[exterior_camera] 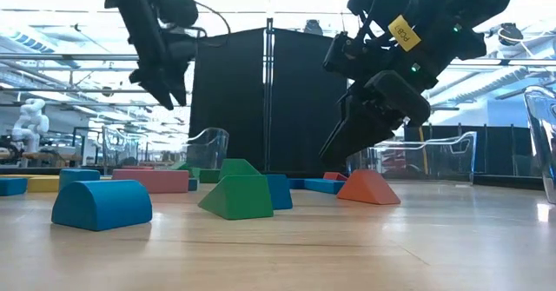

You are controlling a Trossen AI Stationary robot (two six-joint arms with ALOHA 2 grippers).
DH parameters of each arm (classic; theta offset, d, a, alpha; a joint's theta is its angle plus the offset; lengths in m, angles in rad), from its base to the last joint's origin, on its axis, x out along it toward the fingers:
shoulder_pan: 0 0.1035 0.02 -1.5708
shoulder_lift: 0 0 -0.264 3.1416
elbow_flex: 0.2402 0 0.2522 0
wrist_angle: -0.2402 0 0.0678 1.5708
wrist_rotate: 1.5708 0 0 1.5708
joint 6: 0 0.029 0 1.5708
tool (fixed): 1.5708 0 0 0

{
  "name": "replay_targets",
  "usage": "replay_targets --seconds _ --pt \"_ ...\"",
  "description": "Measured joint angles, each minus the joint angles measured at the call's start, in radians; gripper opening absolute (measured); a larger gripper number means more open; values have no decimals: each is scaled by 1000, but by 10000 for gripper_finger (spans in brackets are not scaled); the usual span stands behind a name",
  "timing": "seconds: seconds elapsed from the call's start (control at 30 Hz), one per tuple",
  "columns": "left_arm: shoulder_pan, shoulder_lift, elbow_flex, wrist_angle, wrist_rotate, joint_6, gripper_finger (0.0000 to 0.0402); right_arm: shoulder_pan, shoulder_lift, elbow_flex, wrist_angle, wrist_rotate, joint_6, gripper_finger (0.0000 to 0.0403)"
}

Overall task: Sort blocks by size
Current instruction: Put the blue half-circle block into the top left transparent bin

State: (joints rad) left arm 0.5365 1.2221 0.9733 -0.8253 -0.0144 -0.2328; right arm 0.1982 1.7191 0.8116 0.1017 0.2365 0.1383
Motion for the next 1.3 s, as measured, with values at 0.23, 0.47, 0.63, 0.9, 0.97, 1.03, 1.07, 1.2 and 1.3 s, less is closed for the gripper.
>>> replay_targets --seconds 0.23,0.47,0.63,0.9,0.97,1.03,1.07,1.2,1.3 --pt "-289 -7 0 -44 43 -69 256 -5 0 0 22 7 -10 100" --pt "-557 -7 0 92 38 -33 256 -7 0 0 37 7 -15 100" --pt "-699 27 0 200 37 53 256 -6 0 0 37 7 -17 100" --pt "-854 207 0 392 31 287 256 -6 0 0 40 7 -20 100" --pt "-886 264 0 428 28 330 256 -6 0 0 42 7 -19 100" --pt "-908 316 0 476 23 347 256 -6 0 0 41 7 -20 100" --pt "-915 339 0 497 16 347 256 -6 0 0 41 7 -20 100" --pt "-952 422 0 574 13 302 256 -6 0 0 40 7 -20 100" --pt "-986 465 0 588 13 288 256 -6 0 0 40 7 -27 100"
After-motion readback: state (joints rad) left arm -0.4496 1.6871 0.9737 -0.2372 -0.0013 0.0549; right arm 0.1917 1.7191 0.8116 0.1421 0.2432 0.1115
